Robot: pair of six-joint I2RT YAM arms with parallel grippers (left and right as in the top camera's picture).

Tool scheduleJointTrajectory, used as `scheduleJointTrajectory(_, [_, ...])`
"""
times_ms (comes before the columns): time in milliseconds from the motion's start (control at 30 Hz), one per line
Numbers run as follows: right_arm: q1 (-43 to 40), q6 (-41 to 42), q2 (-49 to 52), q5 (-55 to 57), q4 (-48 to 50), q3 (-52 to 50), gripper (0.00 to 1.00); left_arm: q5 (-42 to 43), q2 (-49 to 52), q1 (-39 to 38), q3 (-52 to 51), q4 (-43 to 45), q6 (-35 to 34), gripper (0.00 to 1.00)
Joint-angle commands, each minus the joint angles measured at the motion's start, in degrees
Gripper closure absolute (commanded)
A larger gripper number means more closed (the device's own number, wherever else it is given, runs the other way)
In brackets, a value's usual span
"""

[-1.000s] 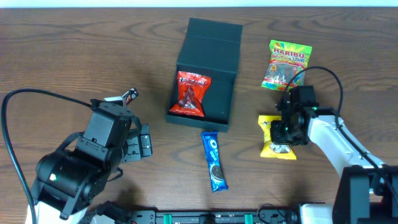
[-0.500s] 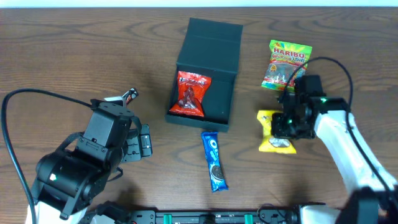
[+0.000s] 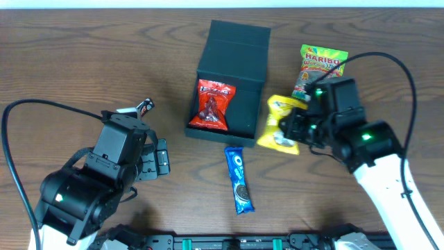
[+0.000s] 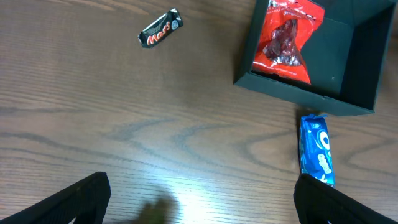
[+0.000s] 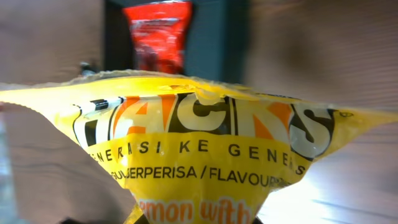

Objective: Pack container
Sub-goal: 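Carry the yellow bag with the right gripper into the box beside the red bag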

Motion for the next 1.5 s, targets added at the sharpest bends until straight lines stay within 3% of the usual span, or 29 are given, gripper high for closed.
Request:
scheduleJointTrajectory(0, [4.6,10.4,0.9,1.3,2.7,1.7,0.98,0.0,0.1,0.0,-0.4,-0.2,-0.4,0.05])
scheduleJointTrajectory(233, [8.6,13.5,10.7,3.4,2.3,7.3,0.98,0.0,0.1,0.0,-0.4,-0.2,-0.4,0.05])
scheduleJointTrajectory(500, [8.9,7.2,28.4,6.6,-6.5,22.3,0.98,0.0,0.1,0.0,-0.4,-0.2,-0.4,0.05])
scheduleJointTrajectory(667, [8.9,3.8,36.1,6.6,-6.9,25.5,0.98,0.0,0.1,0.0,-0.4,-0.2,-0.4,0.05])
scheduleJointTrajectory(1033, [8.9,2.1,44.6,6.8,-2.3,25.5,0.99,0.0,0.1,0.0,-0.4,-0.2,-0.4,0.05])
scheduleJointTrajectory(1467, [9.0,1.4,45.7,9.7,-1.9,25.5,0.98,0.0,0.1,0.0,-0.5,-0.2,-0.4,0.05])
